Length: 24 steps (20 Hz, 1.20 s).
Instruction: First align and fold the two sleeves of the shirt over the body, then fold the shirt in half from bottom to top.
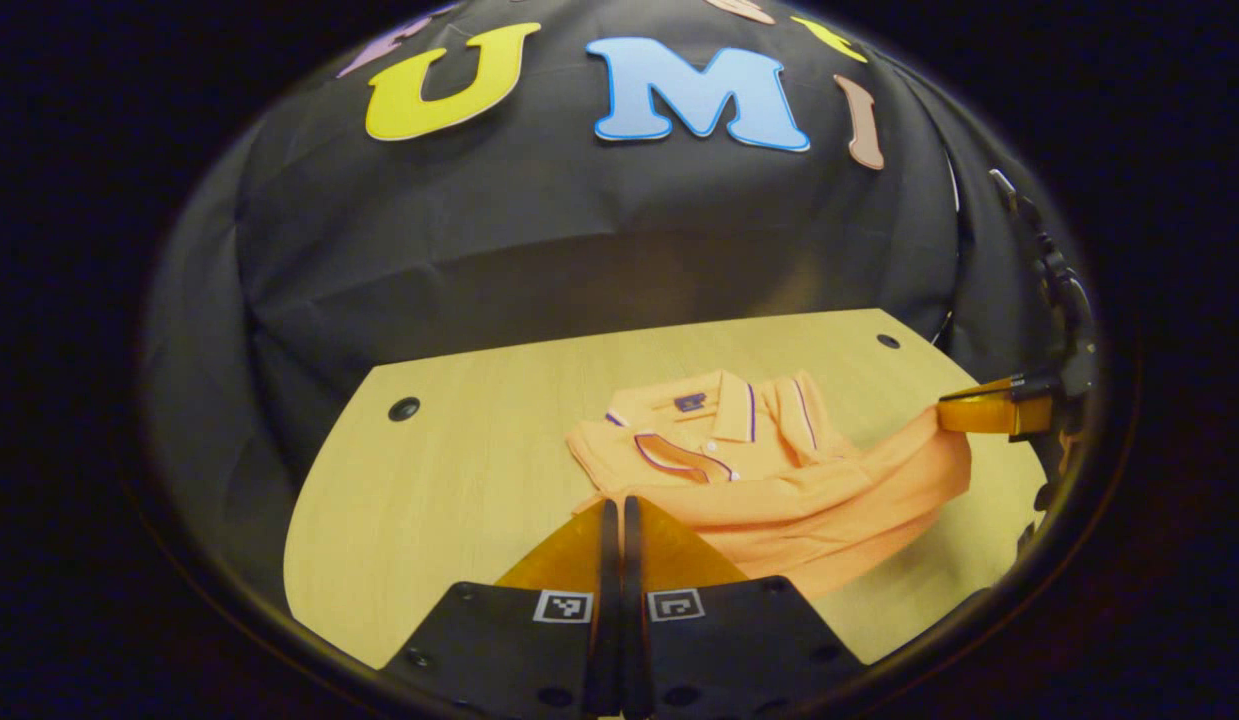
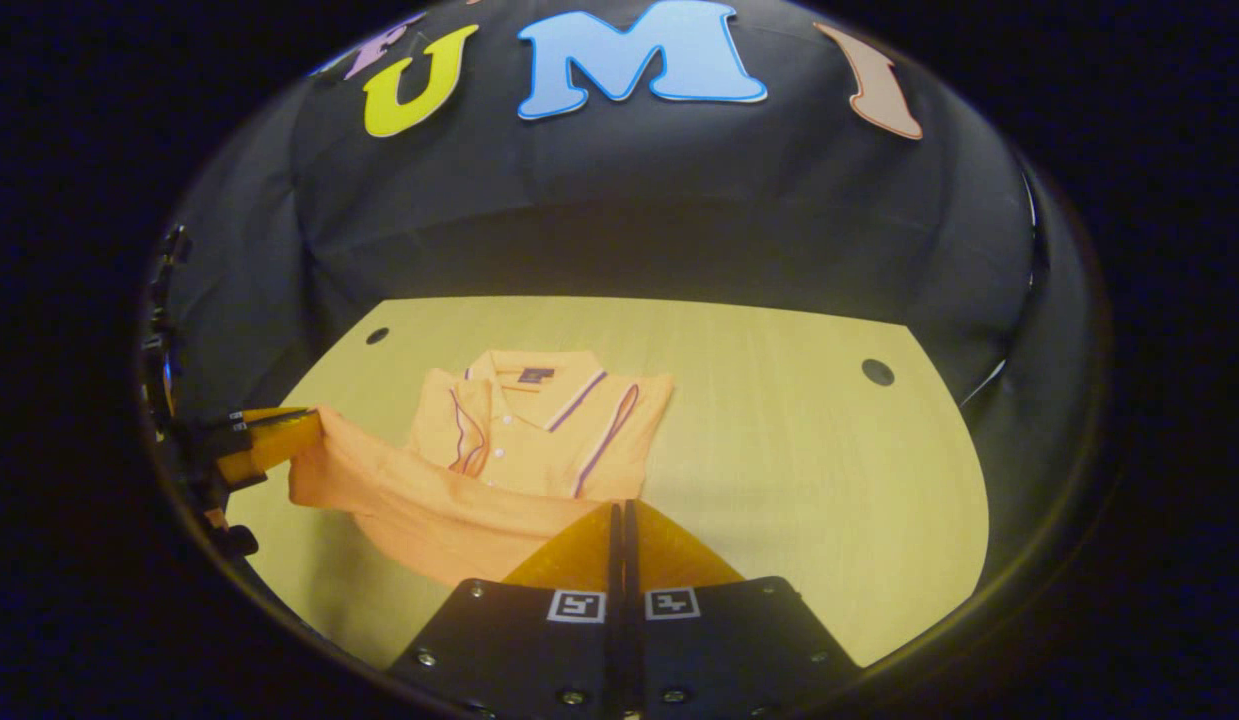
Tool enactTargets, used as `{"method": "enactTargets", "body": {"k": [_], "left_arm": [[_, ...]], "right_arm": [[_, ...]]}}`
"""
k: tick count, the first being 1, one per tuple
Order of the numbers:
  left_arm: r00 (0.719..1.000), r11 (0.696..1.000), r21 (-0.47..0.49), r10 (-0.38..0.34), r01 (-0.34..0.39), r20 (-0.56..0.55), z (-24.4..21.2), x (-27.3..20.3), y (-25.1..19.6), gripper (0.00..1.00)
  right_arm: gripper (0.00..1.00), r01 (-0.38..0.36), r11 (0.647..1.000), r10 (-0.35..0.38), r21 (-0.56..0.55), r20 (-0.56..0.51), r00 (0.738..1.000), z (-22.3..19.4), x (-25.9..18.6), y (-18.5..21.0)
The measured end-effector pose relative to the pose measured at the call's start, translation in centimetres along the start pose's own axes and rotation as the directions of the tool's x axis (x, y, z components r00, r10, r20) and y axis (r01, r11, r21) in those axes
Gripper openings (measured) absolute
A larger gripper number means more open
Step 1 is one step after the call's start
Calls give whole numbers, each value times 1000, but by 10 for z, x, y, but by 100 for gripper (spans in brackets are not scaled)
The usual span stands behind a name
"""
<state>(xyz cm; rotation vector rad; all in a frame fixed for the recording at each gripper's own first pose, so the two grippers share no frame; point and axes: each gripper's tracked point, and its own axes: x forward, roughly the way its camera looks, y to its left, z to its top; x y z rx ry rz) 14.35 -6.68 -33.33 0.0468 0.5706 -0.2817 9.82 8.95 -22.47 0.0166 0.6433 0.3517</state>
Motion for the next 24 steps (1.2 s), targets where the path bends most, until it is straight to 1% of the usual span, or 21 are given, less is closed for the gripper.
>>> {"method": "enactTargets", "body": {"k": [5,10,14,19,24], "left_arm": [[999,1000,6,7,-8,51,45,37,17,6],[996,1000,14,8,-9,91,77,81,25,6],[990,1000,7,8,-9,141,99,118,36,7],[975,1000,-6,1,1,222,115,170,43,6],[970,1000,-23,-1,7,244,106,217,51,5]], "right_arm": [[0,-2,1000,3,-12,63,998,57,32,-12],[0,2,1000,0,-21,108,994,97,68,-21],[0,-1,1000,3,-12,143,990,115,100,-30],[0,2,1000,-4,8,200,980,133,148,-45],[0,-14,999,4,41,236,972,139,193,-56]]}}
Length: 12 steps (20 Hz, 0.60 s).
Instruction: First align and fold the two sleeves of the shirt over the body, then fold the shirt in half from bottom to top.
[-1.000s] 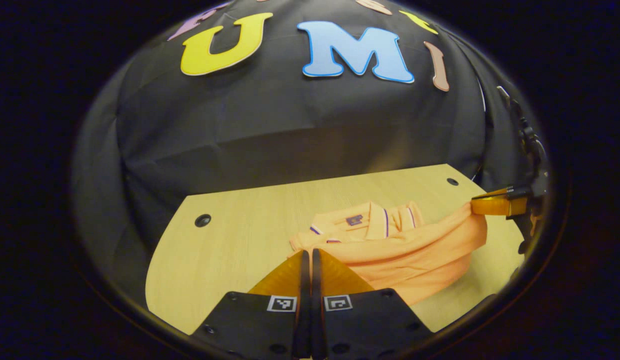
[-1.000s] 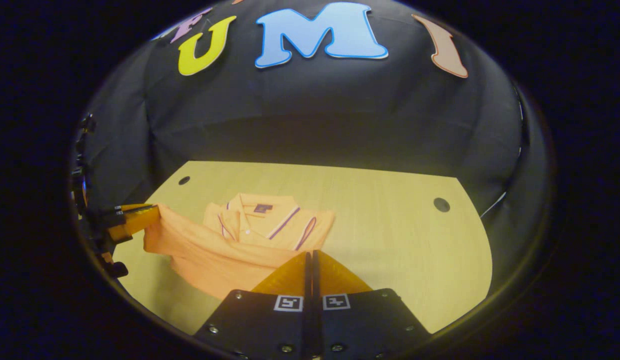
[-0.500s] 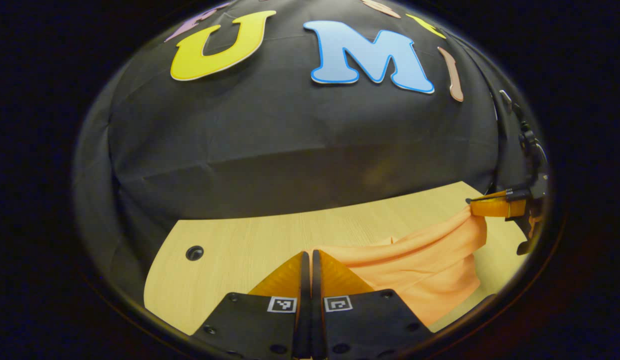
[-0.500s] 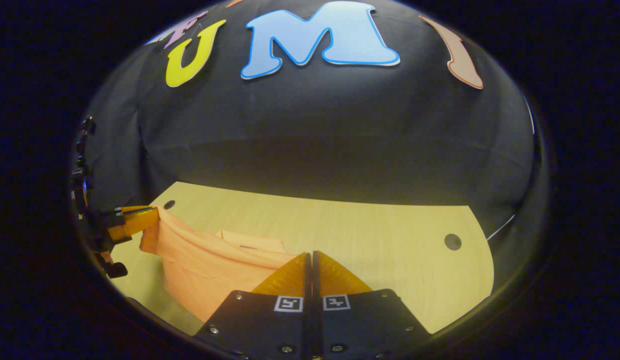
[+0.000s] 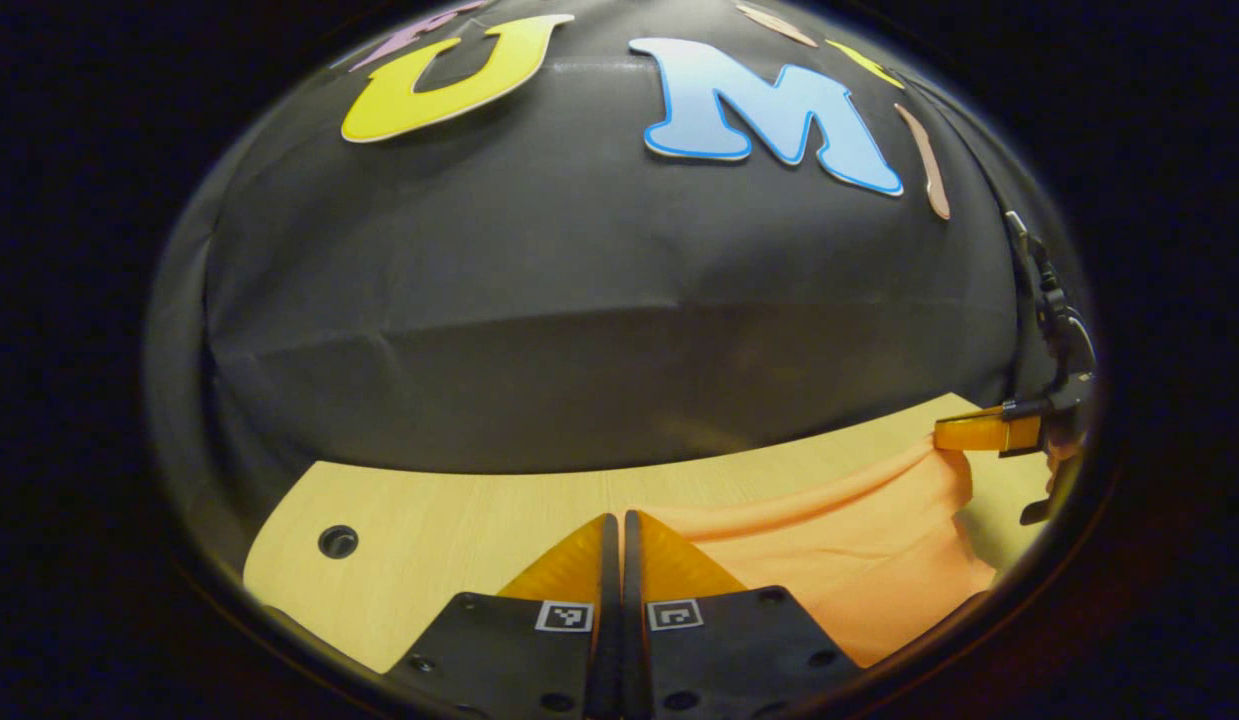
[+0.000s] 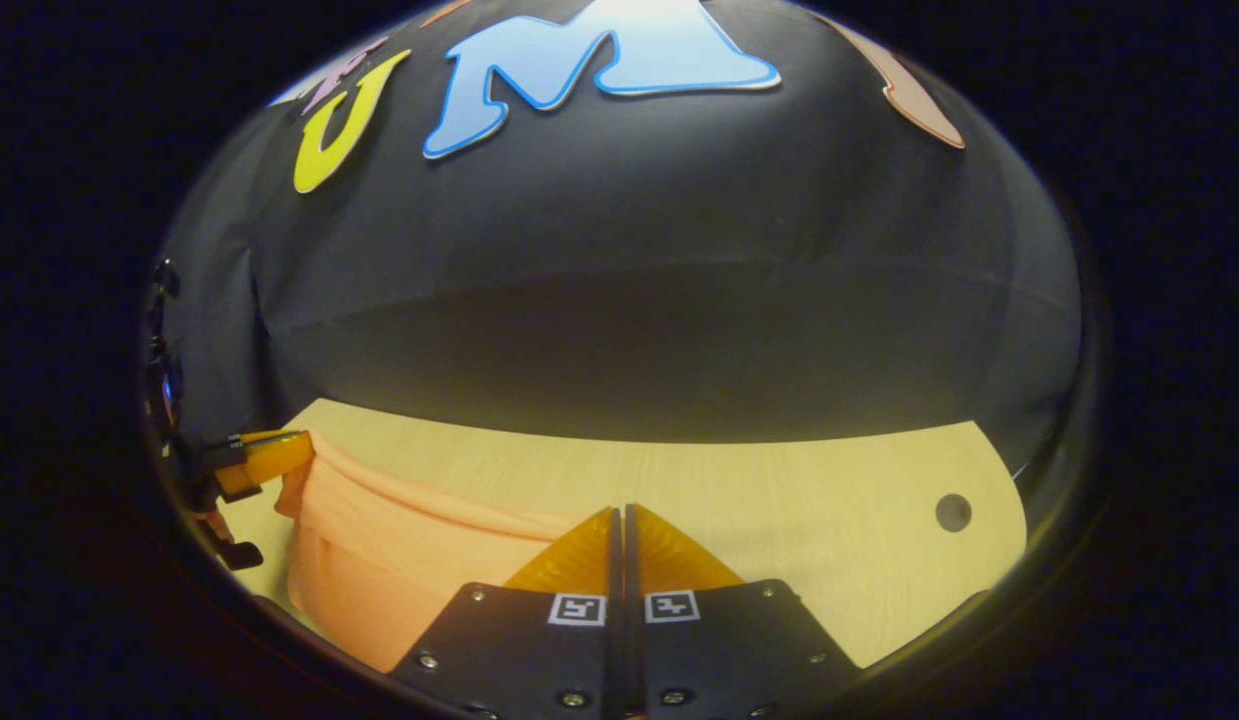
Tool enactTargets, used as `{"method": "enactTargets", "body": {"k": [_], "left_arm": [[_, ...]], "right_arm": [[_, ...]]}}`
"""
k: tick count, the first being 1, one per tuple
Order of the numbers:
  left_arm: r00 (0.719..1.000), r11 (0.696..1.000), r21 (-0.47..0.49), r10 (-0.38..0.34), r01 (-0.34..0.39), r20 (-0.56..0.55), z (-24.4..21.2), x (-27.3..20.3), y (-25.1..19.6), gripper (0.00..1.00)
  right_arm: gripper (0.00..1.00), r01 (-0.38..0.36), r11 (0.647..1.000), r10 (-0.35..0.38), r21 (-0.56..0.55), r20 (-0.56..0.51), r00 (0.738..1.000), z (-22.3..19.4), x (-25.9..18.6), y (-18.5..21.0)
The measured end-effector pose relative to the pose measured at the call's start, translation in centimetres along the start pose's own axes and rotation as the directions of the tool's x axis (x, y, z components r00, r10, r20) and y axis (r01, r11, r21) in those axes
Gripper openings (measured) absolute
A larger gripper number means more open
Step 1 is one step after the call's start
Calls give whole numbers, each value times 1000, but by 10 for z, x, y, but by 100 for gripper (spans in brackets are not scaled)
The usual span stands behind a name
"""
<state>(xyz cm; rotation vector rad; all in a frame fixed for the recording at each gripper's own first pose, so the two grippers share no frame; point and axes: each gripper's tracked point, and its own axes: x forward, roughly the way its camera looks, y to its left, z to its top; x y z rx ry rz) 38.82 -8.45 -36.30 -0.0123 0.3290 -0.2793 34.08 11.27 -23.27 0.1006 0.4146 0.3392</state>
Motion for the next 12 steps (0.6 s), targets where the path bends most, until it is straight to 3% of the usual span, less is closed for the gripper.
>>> {"method": "enactTargets", "body": {"k": [3,6,12], "left_arm": [[999,999,-8,34,-34,-18,-21,13,17,5],[999,998,-62,33,-33,-8,-30,14,24,5],[998,997,-68,43,-46,-47,-55,25,25,6]], "right_arm": [[0,39,999,-39,0,10,999,-5,15,-19],[0,24,999,-25,40,9,1000,-11,21,-23],[0,1,1000,-1,10,6,1000,-21,29,-10]]}}
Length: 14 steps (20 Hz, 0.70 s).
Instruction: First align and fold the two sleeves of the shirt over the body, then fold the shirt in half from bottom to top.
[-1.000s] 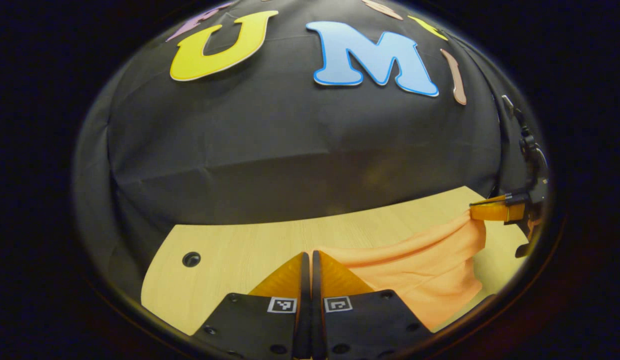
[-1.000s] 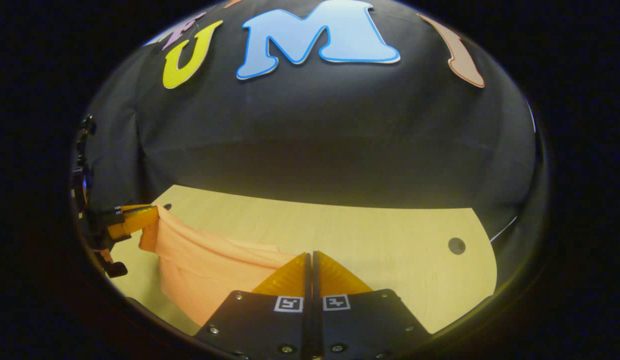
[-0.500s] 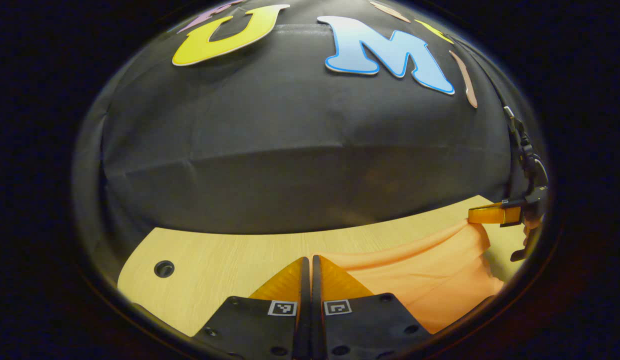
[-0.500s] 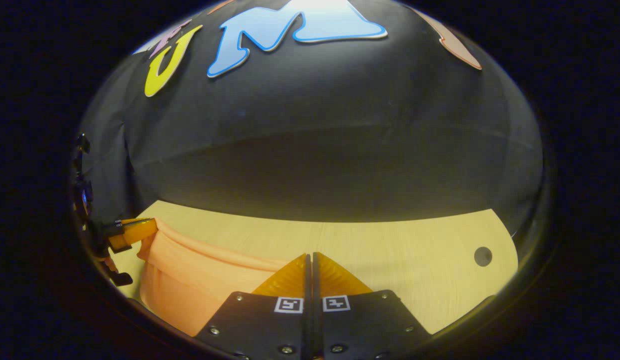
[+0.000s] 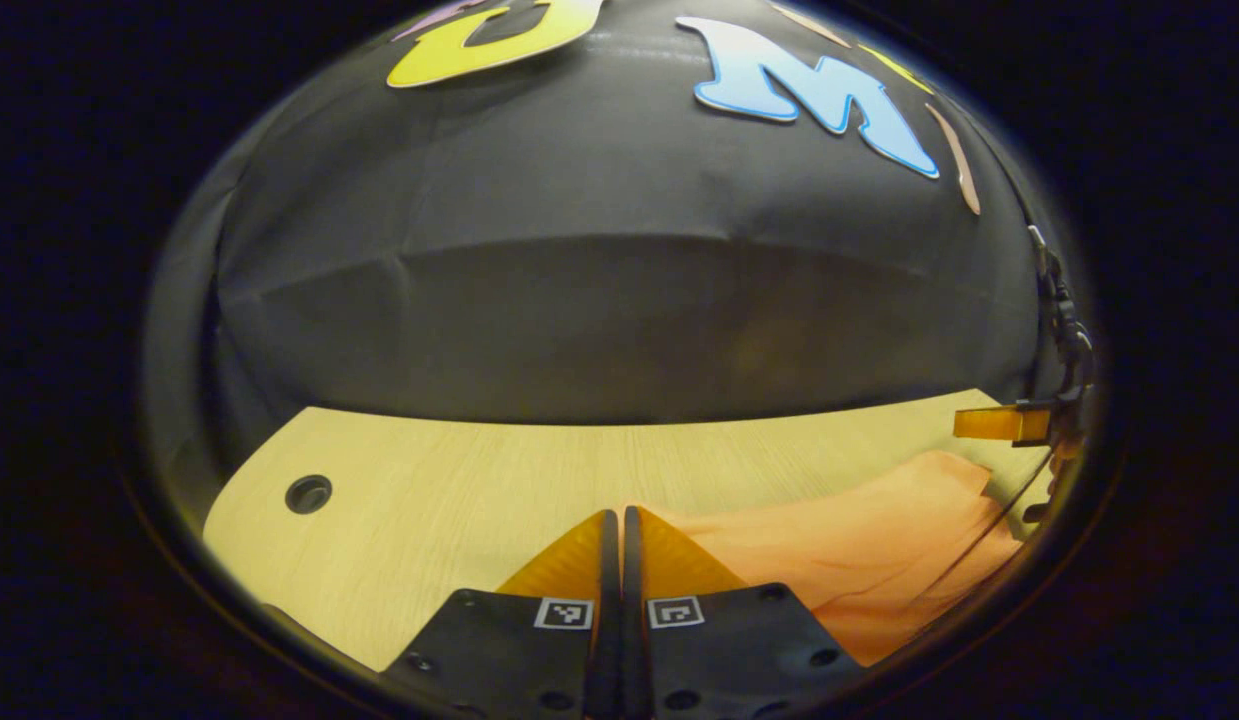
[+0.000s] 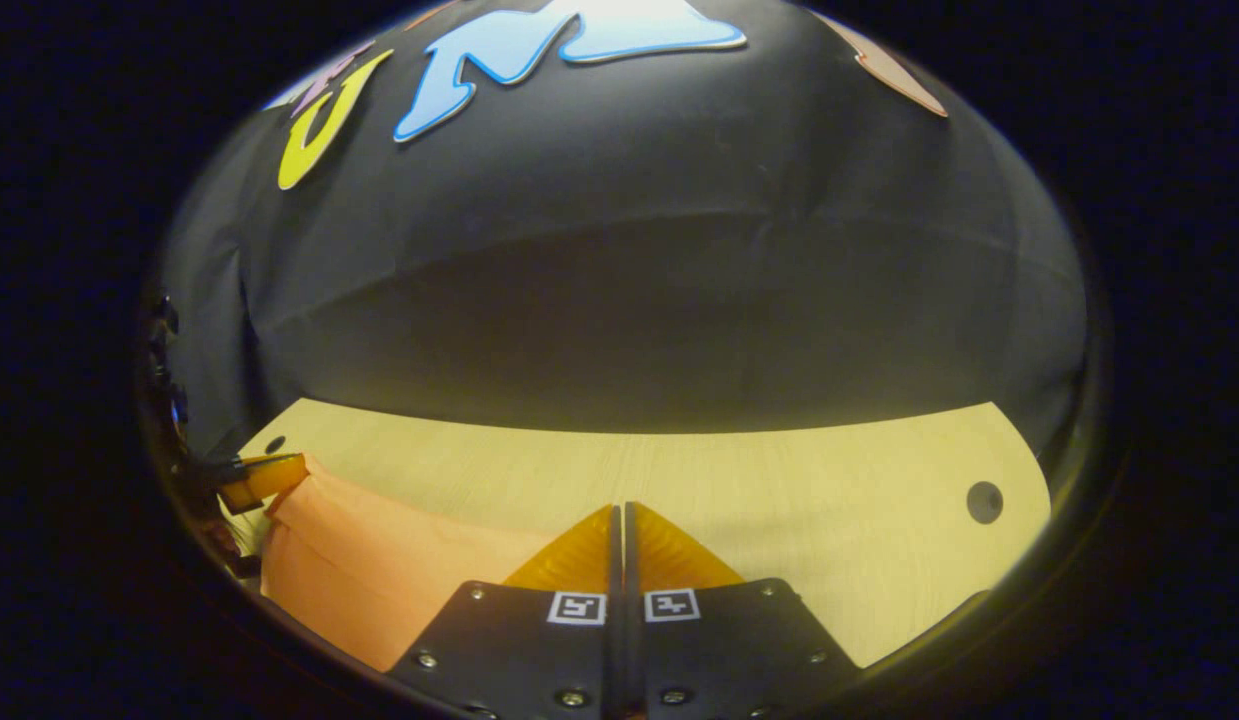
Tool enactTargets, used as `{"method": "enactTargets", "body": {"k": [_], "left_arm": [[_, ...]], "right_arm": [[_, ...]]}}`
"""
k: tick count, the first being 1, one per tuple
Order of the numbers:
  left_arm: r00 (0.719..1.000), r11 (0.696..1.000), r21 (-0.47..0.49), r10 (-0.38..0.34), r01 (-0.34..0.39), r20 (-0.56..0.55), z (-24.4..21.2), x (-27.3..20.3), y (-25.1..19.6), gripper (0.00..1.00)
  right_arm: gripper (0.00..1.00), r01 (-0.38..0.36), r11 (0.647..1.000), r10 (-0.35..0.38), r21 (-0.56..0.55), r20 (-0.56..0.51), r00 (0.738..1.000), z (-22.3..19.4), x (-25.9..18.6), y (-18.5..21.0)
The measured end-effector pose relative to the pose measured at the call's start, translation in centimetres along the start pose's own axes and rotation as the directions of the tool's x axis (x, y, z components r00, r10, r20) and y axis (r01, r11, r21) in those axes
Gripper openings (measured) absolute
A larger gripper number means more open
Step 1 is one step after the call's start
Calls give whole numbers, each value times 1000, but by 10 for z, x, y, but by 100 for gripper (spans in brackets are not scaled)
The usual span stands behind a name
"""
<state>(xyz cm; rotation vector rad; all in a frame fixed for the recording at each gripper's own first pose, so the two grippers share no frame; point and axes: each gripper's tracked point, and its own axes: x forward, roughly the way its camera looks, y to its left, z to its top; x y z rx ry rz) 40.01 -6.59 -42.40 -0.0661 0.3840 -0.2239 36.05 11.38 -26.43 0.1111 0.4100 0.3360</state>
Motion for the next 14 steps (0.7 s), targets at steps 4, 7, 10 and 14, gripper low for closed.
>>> {"method": "enactTargets", "body": {"k": [4,7,10,14], "left_arm": [[1000,999,37,-2,2,1,9,-6,-2,22],[1000,999,50,-6,5,28,30,-20,-3,37],[999,998,68,-8,6,38,48,-38,-8,42],[999,999,53,-8,5,49,68,-74,-13,42]], "right_arm": [[0,-2,1000,2,-9,-3,1000,3,-5,9],[0,-6,1000,6,-25,6,1000,14,-17,20],[0,-17,999,18,-31,18,1000,28,-34,33],[0,-37,998,38,-48,30,999,46,-64,54]]}}
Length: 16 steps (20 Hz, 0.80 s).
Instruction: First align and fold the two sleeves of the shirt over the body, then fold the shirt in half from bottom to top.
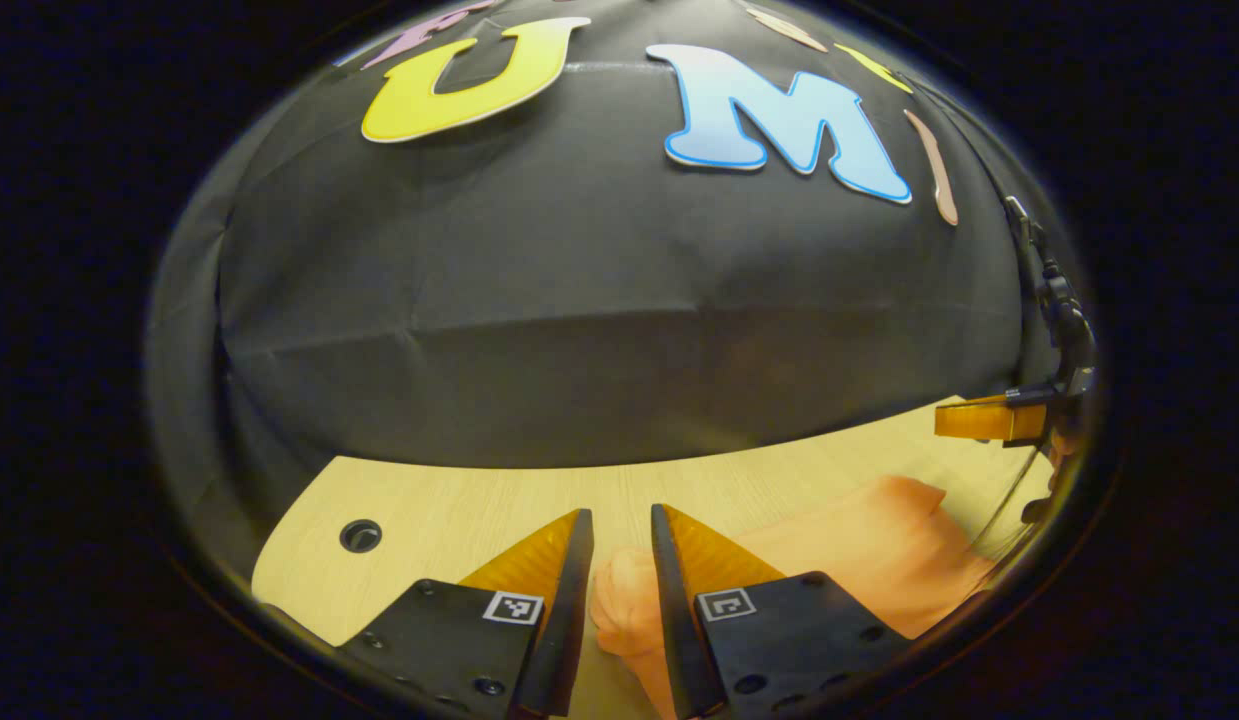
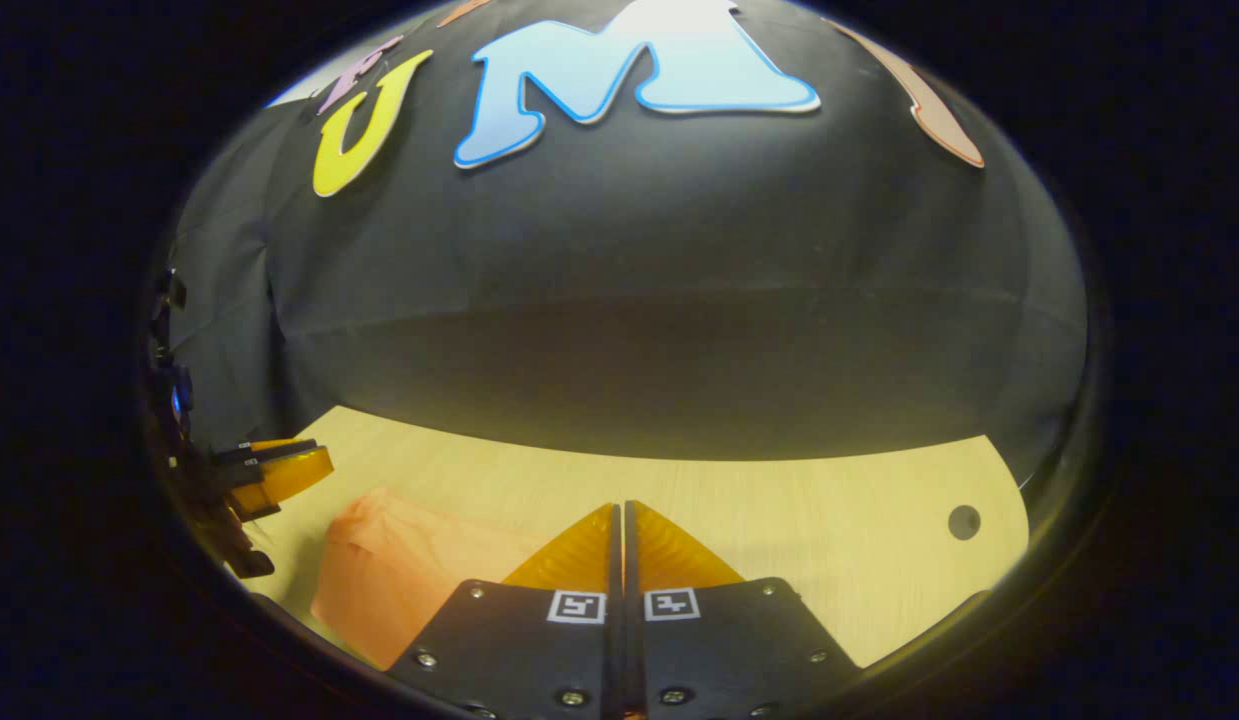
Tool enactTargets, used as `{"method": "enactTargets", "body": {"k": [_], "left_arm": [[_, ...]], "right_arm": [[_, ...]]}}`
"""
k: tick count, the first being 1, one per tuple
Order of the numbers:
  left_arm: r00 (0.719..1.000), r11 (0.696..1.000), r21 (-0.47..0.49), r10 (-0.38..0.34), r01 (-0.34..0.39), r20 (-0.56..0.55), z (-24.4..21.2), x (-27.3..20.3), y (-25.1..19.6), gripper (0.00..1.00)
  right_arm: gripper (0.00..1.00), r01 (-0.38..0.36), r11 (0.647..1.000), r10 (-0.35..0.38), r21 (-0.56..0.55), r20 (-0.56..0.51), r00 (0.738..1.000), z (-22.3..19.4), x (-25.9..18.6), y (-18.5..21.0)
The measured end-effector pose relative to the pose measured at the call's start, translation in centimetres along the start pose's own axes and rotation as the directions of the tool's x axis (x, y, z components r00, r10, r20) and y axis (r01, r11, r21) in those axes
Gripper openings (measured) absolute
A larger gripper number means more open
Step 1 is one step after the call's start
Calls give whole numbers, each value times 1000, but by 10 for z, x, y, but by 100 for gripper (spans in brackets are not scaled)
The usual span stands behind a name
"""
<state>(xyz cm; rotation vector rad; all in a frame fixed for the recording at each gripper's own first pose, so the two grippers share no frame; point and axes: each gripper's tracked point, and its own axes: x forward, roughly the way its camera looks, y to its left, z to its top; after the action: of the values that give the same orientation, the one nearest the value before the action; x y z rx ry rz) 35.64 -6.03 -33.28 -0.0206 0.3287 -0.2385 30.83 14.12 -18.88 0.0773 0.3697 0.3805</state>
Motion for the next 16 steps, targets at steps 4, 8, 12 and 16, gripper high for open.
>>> {"method": "enactTargets", "body": {"k": [4,8,12,16], "left_arm": [[1000,1000,-14,15,-15,-5,18,-47,-6,43],[1000,1000,-23,13,-13,-9,39,-100,-23,42],[1000,1000,-30,4,-4,4,65,-153,-42,41],[1000,1000,-28,-4,5,30,89,-205,-58,42]], "right_arm": [[0,-21,1000,21,3,10,1000,22,-38,21],[0,-30,999,30,17,26,999,43,-84,36],[0,-22,1000,21,16,50,999,65,-133,44],[0,-27,999,25,28,78,997,79,-183,58]]}}
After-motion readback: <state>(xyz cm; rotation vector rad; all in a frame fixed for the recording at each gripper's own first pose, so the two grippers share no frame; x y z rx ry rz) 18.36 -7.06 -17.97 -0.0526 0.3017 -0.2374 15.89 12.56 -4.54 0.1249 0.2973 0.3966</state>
